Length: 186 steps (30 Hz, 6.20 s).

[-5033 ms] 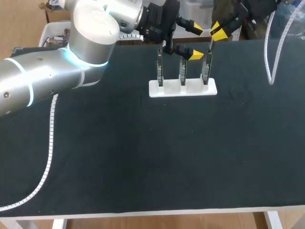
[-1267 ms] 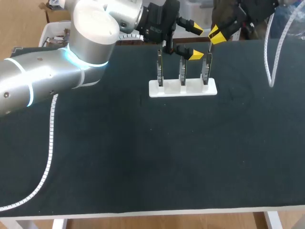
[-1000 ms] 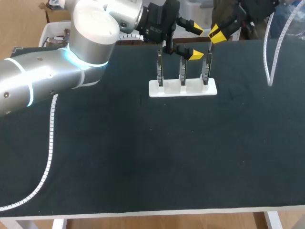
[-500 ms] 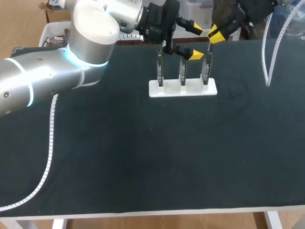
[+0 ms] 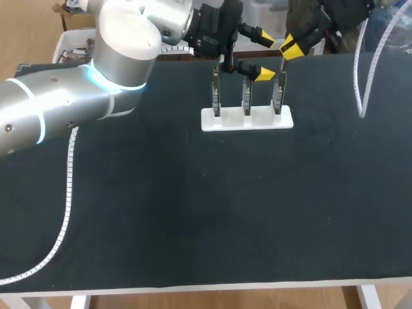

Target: Pick up the optical module with the left hand, and insert it into the network port with the right hand.

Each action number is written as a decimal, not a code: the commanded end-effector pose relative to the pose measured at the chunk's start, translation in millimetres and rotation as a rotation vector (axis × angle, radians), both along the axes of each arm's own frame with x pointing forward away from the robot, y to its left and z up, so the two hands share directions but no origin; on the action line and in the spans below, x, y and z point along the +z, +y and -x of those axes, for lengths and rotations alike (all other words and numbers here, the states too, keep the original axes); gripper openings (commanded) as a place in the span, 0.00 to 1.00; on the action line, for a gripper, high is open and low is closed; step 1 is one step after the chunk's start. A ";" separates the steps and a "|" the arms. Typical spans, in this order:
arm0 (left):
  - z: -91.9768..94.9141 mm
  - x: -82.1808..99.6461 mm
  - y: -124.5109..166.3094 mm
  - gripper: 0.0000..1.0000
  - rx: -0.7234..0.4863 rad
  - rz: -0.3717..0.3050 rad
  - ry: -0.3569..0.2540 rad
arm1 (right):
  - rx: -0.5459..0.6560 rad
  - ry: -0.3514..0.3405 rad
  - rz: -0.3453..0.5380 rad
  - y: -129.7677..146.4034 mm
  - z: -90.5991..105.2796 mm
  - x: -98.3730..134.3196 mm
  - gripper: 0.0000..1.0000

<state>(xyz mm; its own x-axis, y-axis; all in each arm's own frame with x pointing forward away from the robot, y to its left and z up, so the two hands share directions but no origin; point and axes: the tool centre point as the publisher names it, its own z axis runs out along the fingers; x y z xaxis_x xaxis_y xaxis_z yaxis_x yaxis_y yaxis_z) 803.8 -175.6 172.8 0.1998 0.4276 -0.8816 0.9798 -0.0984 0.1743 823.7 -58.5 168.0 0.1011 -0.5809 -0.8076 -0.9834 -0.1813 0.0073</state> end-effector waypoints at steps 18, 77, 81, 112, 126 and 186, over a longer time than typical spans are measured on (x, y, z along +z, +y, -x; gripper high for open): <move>0.0 0.8 -0.7 1.00 0.001 -0.004 0.000 | 0.081 0.064 0.007 -3.3 -8.3 -5.0 0.00; 0.0 0.8 -0.7 1.00 0.001 -0.004 0.000 | 0.121 -0.039 0.005 -3.6 0.2 27.9 0.00; 0.0 0.8 -0.7 1.00 0.001 -0.004 0.000 | 0.126 -0.038 0.020 -2.2 -0.6 26.3 0.00; 0.0 0.8 -0.7 1.00 0.001 -0.004 0.000 | 0.102 -0.027 0.076 -3.7 -6.4 16.5 0.00; 0.0 0.8 -0.7 1.00 0.001 -0.004 0.000 | 0.087 -0.034 0.082 -4.1 -7.4 18.6 0.00; 0.0 0.8 -0.7 1.00 0.001 -0.004 0.000 | 0.088 -0.025 0.126 -3.6 -25.3 -0.2 0.00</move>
